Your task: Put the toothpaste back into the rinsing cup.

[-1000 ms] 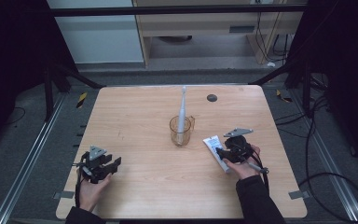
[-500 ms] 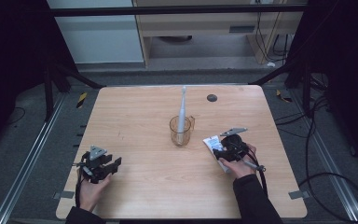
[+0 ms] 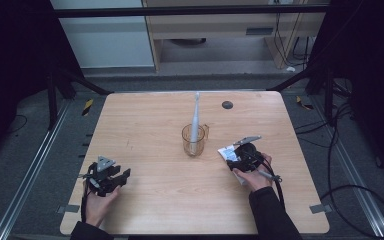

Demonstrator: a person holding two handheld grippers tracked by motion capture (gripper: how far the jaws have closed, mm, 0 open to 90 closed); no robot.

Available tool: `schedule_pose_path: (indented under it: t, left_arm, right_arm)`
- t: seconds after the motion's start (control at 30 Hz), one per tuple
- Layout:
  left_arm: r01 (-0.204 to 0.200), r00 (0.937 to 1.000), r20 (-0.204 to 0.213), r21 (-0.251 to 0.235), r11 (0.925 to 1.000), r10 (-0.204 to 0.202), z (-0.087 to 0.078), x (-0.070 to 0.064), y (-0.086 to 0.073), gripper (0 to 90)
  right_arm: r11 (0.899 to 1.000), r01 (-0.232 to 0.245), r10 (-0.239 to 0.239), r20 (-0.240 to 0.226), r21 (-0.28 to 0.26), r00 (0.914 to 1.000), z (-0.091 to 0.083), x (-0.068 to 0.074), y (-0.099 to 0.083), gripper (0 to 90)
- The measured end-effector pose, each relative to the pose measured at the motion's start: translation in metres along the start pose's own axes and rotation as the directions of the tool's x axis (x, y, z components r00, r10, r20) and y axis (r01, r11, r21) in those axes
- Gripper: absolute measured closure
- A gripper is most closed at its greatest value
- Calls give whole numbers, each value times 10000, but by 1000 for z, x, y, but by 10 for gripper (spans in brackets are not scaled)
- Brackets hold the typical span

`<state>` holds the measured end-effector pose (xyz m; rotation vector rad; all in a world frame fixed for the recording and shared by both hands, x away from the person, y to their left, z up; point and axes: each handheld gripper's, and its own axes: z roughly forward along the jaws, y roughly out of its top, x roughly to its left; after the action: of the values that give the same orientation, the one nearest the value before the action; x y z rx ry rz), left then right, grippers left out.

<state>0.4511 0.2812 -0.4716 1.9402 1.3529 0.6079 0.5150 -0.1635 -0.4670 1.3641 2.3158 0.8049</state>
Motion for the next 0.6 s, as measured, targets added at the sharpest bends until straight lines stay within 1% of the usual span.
schedule_pose_path:
  t: [0.27,0.33,0.37,0.53,0.6]
  left_arm:
    - [0,10000,10,15,10000,0,1,0,0,554]
    - [-4,10000,3,15,10000,4,2,0,0,554]
    - [0,10000,-1,18,10000,0,1,0,0,554]
    - [6,10000,-10,14,10000,-6,2,0,0,555]
    - [-29,10000,-10,50,10000,29,2,0,0,556]
  right_arm:
    - [9999,-117,119,-137,125,9998,8,-3,2,432]
    - [9998,-142,144,-113,152,9998,11,-4,3,432]
    - [9998,-116,118,-90,175,9999,12,-4,3,428]
    - [9995,-251,256,-275,170,9993,17,-7,3,413]
    - [9996,-194,199,-226,186,9995,19,-7,4,406]
